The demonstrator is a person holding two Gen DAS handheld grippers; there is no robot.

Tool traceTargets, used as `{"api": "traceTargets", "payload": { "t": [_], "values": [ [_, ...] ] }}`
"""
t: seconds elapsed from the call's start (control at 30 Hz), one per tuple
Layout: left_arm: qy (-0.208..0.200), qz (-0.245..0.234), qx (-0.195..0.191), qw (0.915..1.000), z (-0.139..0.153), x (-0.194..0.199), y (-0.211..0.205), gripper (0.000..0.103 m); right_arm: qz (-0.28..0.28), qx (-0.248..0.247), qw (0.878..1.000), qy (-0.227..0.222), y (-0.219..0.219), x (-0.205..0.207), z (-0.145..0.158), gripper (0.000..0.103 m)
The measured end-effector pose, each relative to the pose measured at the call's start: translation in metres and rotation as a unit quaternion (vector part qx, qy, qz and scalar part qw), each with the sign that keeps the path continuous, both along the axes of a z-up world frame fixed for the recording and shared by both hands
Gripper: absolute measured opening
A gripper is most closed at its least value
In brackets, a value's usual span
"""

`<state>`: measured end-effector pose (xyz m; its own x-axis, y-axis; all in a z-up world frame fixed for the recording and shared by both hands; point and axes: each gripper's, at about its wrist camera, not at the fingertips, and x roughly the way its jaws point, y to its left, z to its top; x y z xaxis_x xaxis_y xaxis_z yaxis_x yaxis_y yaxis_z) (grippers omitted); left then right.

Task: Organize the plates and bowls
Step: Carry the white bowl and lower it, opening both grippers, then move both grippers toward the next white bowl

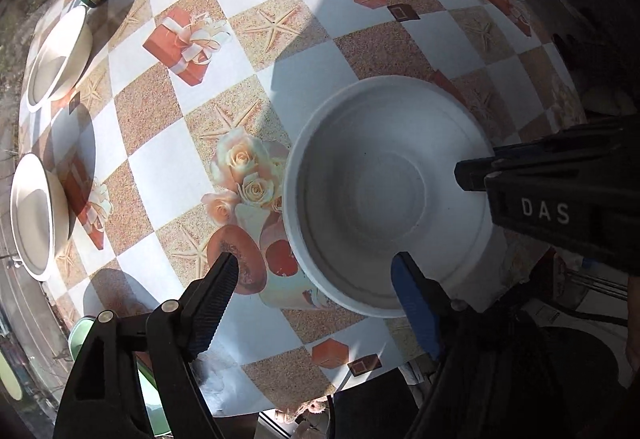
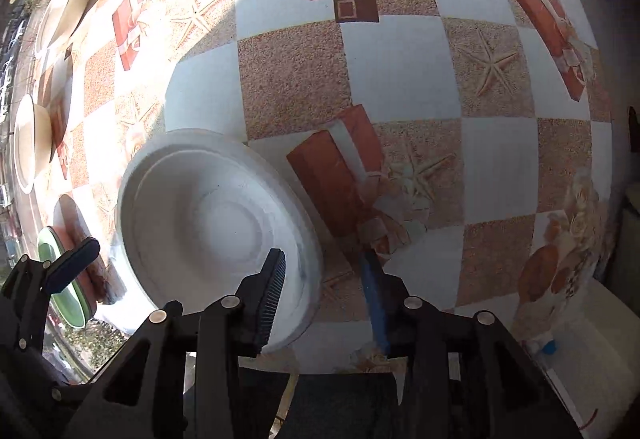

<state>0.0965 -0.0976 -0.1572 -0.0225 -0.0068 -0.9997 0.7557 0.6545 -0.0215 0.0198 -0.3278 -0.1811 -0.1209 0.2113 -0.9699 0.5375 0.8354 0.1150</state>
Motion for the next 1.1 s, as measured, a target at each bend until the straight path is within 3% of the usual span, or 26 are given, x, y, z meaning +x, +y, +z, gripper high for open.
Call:
{"api": "traceTargets", "payload": {
  "t": [0.03, 0.23, 0.47, 0.63, 0.87, 1.1],
  "values": [
    [0.006, 0.006, -0.003, 1.0000, 0.001, -0.002, 0.013, 0.082, -0.003, -0.007, 1.000, -0.007, 0.000, -0.002, 0.003, 0.085],
    [0.025, 0.050, -0.013, 0.9984, -0.003, 0.012, 0.070, 0.082, -0.014, -0.026, 1.000, -0.005, 0.004, -0.003, 0.015, 0.086],
    [0.026, 0.097, -0.019, 0.9948, -0.012, 0.023, 0.132, 0.082, -0.026, -0.042, 0.999, -0.016, -0.026, -0.005, 0.046, 0.086],
    [0.016, 0.105, -0.032, 0.9938, -0.001, 0.050, 0.146, 0.082, -0.011, -0.044, 0.998, -0.034, -0.017, 0.015, 0.068, 0.086],
    [-0.004, 0.124, -0.050, 0.9910, 0.023, 0.057, 0.129, 0.082, 0.017, -0.035, 0.998, -0.054, 0.008, 0.047, 0.086, 0.086],
    [-0.007, 0.166, -0.064, 0.9840, 0.040, 0.081, 0.138, 0.082, 0.051, -0.019, 0.996, -0.065, 0.041, 0.068, 0.081, 0.086]
  ]
}}
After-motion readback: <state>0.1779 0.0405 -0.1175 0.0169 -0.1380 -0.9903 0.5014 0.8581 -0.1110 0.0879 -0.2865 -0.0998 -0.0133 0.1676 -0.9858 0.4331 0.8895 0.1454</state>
